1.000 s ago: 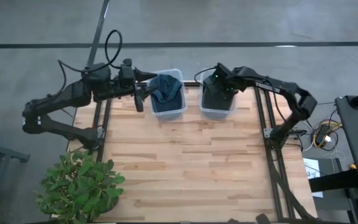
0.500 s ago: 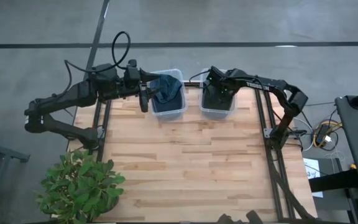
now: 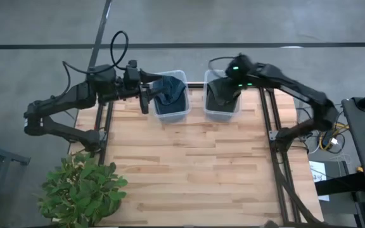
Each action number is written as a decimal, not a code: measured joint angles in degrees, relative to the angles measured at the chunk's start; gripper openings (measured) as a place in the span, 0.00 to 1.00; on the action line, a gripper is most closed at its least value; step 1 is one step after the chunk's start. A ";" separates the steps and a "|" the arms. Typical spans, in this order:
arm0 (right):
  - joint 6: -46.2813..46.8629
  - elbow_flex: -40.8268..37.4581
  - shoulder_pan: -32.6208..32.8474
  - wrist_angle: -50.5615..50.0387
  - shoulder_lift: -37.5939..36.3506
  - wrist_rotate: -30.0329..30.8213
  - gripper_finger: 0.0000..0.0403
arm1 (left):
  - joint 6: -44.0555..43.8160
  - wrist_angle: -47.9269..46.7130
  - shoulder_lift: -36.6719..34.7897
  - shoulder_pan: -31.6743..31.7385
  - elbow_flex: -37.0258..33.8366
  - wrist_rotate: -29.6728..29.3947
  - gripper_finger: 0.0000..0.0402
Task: Pick & Place hat
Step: Return to Home Position
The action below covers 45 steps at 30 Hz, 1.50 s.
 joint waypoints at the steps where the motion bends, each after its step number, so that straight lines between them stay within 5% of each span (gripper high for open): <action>1: -1.18 -0.07 -0.01 -0.03 -2.55 -1.23 0.02 | -0.26 -0.06 -0.29 0.00 0.00 0.00 0.52; 12: -2.17 -10.01 0.01 2.59 -32.15 -5.89 0.02 | -4.83 -9.36 -4.50 0.00 0.00 1.40 0.52; 18: -1.79 -19.49 0.04 10.08 -45.61 -8.17 0.02 | -2.37 -10.96 -7.66 0.03 -2.87 10.44 0.52; 30: 8.96 -33.02 0.01 16.60 -63.89 -7.76 0.02 | -8.13 5.04 -26.00 0.03 -28.30 11.40 0.52; 45: 14.25 -33.81 0.02 12.80 -70.34 -9.16 0.02 | -13.97 18.03 -54.42 -0.02 -58.63 10.16 0.52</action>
